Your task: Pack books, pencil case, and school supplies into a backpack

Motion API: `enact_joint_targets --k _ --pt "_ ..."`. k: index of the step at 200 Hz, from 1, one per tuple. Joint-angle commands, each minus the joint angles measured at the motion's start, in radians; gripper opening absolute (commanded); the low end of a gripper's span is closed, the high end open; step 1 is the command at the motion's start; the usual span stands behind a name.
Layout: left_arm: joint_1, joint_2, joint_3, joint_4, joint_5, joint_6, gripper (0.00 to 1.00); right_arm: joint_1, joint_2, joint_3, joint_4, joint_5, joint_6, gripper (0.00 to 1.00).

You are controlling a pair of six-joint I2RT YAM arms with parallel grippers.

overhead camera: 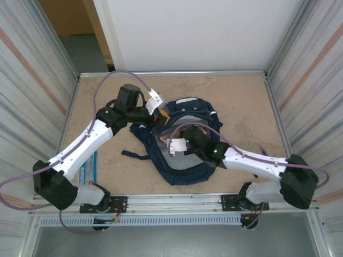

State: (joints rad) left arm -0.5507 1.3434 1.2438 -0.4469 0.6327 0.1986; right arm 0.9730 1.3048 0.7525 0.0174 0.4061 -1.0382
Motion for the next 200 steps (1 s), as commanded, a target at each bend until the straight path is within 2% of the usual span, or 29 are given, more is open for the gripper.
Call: enact_joint_targets --k 1,22,46,62,80,92,127,177,188,200 --pt "0.001 -0.026 0.071 0.149 0.102 -0.031 0.00 -0.003 0.103 0.002 0.219 0.218 -0.117 0.00" --pt "0.006 -0.028 0.073 0.138 0.112 -0.032 0.00 -0.014 0.199 0.029 0.303 0.275 -0.151 0.02" --pt "0.009 -0.043 0.059 0.137 0.122 -0.026 0.00 -0.035 0.313 0.055 0.367 0.297 -0.163 0.13" --pt "0.012 -0.047 0.045 0.145 0.115 -0.024 0.00 -0.026 0.366 0.077 0.330 0.296 -0.142 0.25" --pt "0.018 -0.048 0.043 0.140 0.115 -0.041 0.00 -0.020 0.385 0.131 0.128 0.246 0.011 0.42" --pt "0.018 -0.053 0.035 0.143 0.104 -0.042 0.00 -0.020 0.355 0.158 -0.014 0.145 0.127 0.45" --pt "0.019 -0.066 0.000 0.159 0.057 -0.056 0.00 -0.026 0.210 0.109 -0.165 -0.037 0.307 0.53" --pt "0.020 -0.066 -0.019 0.173 0.054 -0.083 0.00 -0.036 -0.031 0.044 -0.348 -0.327 0.628 0.55" --pt "0.020 -0.064 -0.020 0.179 0.067 -0.093 0.00 -0.062 -0.083 0.001 -0.317 -0.385 0.765 0.55" --pt "0.021 -0.060 -0.023 0.193 0.079 -0.108 0.00 -0.077 -0.147 -0.059 -0.237 -0.389 0.998 0.53"
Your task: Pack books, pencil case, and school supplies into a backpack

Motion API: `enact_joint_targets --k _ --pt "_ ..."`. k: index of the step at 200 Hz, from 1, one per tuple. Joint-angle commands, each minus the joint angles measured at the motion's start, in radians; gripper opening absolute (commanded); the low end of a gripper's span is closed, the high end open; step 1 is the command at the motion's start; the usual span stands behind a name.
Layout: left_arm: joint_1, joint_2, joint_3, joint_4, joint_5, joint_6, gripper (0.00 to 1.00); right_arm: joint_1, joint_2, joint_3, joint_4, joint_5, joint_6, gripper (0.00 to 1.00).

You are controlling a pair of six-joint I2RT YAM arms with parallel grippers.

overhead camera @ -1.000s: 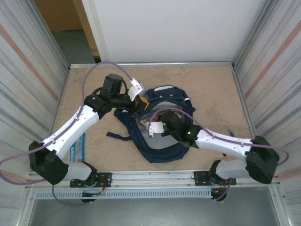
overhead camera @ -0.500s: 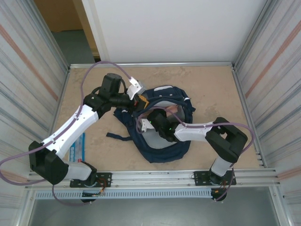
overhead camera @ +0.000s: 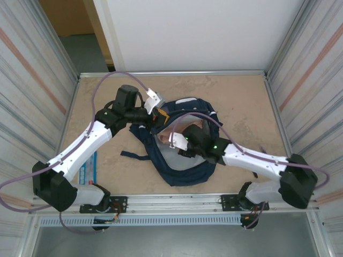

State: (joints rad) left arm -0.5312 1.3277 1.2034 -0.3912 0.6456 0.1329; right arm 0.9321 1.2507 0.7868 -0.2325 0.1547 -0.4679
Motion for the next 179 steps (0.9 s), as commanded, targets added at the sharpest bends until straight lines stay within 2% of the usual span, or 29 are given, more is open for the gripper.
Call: enact_joint_targets --k 1,14,34,43,68,98,113,143,179 --pt "0.002 -0.043 0.017 0.139 0.066 -0.044 0.00 -0.035 -0.099 -0.099 0.019 -0.137 0.446 0.53" --pt "0.001 -0.037 0.019 0.147 0.069 -0.060 0.00 -0.026 -0.174 -0.185 0.149 -0.121 0.666 0.52" --pt "0.000 -0.029 0.029 0.141 0.075 -0.080 0.00 -0.006 -0.254 -0.331 0.357 0.042 0.961 0.45" --pt "0.000 -0.027 0.029 0.142 0.084 -0.082 0.00 0.000 -0.255 -0.362 0.399 0.116 1.051 0.39" --pt "0.001 -0.021 0.025 0.149 0.085 -0.088 0.00 0.010 -0.184 -0.303 0.381 0.191 1.009 0.34" --pt "0.001 -0.025 0.015 0.157 0.094 -0.098 0.00 -0.049 -0.008 -0.300 0.564 0.117 1.004 0.31" --pt "0.001 -0.028 0.006 0.165 0.094 -0.093 0.00 -0.051 0.066 -0.242 0.576 0.101 0.972 0.32" --pt "0.001 -0.023 0.008 0.161 0.096 -0.097 0.00 -0.063 0.232 -0.177 0.660 0.171 0.967 0.30" --pt "0.002 -0.010 0.001 0.180 0.114 -0.117 0.00 -0.085 0.418 -0.054 0.719 0.145 0.887 0.30"
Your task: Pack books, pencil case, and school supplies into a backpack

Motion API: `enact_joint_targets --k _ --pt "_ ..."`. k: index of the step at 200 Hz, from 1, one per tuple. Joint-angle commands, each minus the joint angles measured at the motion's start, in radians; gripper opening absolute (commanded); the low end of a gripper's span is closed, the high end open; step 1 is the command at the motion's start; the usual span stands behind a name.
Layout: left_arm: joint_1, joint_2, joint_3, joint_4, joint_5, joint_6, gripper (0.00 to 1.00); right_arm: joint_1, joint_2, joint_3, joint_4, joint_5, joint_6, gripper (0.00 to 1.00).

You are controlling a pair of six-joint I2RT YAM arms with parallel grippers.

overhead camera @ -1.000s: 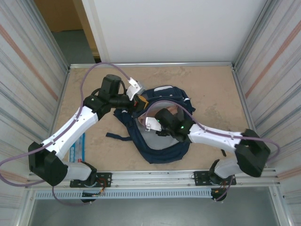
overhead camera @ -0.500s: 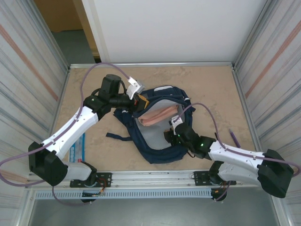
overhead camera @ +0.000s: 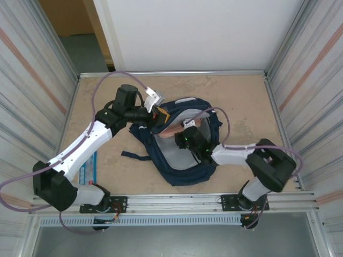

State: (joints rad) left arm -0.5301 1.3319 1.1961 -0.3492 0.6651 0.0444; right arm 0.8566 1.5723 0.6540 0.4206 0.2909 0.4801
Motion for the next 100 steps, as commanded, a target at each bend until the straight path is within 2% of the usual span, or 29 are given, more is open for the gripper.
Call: enact_joint_targets --k 1,50,68,100 --pt "0.001 -0.013 0.008 0.139 0.096 -0.031 0.00 -0.011 0.099 0.083 0.067 0.009 -0.062 0.30" --pt "0.003 -0.017 -0.001 0.142 0.101 -0.015 0.00 -0.074 0.289 0.197 0.128 -0.023 -0.054 0.30" --pt "0.006 -0.028 -0.013 0.135 0.086 0.010 0.00 -0.068 0.274 0.199 0.145 -0.079 -0.084 0.32" --pt "0.017 -0.036 -0.050 0.134 0.010 0.024 0.00 -0.048 0.148 0.154 0.080 -0.211 -0.130 0.42"
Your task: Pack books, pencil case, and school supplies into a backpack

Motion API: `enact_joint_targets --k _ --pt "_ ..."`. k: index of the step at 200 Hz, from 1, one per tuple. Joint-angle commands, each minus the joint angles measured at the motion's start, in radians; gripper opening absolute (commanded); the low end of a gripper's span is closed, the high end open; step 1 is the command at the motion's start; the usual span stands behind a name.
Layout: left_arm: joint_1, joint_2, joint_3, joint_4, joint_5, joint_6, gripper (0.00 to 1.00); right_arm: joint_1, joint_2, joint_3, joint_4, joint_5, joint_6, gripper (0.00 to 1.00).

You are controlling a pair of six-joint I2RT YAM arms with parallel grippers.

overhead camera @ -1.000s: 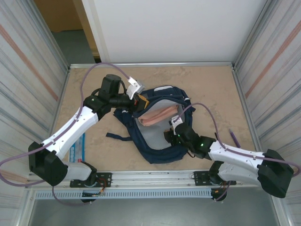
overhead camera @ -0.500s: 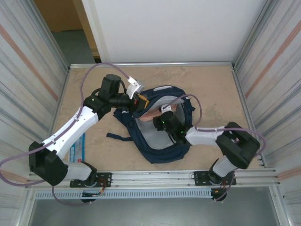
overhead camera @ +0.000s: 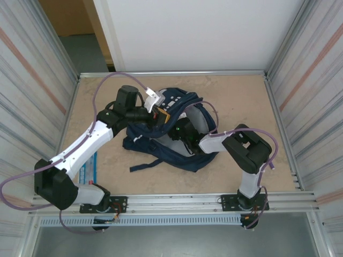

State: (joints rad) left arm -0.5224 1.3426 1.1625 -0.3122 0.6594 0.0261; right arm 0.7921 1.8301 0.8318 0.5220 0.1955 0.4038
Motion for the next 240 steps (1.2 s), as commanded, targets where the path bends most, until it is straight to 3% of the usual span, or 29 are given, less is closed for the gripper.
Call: enact_joint_targets --k 1,62,102,120,138,146,159,174,190,204,217,240 --pt "0.010 -0.046 -0.018 0.096 0.012 0.042 0.00 0.016 -0.116 -0.027 -0.022 -0.120 -0.054 0.42" --pt "0.013 -0.005 -0.063 0.116 -0.194 0.086 0.00 -0.037 -0.426 -0.251 -0.185 -0.178 -0.014 0.47" --pt "0.015 0.096 -0.004 0.146 -0.221 0.147 0.00 -0.062 -0.675 -0.319 -0.348 -0.137 -0.100 0.48" --pt "0.015 0.179 0.034 0.110 -0.236 0.187 0.06 -0.077 -0.798 -0.335 -0.408 -0.106 -0.113 0.50" --pt "0.028 0.257 0.061 0.069 -0.338 0.194 0.15 -0.106 -0.897 -0.356 -0.418 -0.083 -0.127 0.52" --pt "0.045 0.279 0.073 0.048 -0.351 0.155 0.19 -0.118 -0.922 -0.354 -0.419 -0.087 -0.136 0.53" --pt "0.069 0.281 0.079 0.025 -0.338 0.077 0.35 -0.134 -0.934 -0.323 -0.443 -0.104 -0.151 0.55" --pt "0.059 0.263 0.083 -0.024 -0.435 0.026 0.47 -0.142 -0.922 -0.226 -0.586 -0.064 -0.045 0.70" --pt "0.032 0.246 0.112 -0.126 -0.564 -0.018 0.49 -0.161 -0.872 -0.067 -0.834 0.010 0.167 0.72" --pt "0.047 0.224 0.129 -0.246 -0.631 -0.128 0.50 -0.178 -0.812 0.034 -0.962 -0.021 0.205 0.72" --pt "0.091 0.178 0.098 -0.326 -0.639 -0.258 0.50 -0.176 -0.785 0.073 -0.999 -0.045 0.209 0.71" --pt "0.219 0.019 -0.095 -0.317 -0.623 -0.468 0.54 -0.163 -0.797 0.048 -0.956 -0.089 0.226 0.69"
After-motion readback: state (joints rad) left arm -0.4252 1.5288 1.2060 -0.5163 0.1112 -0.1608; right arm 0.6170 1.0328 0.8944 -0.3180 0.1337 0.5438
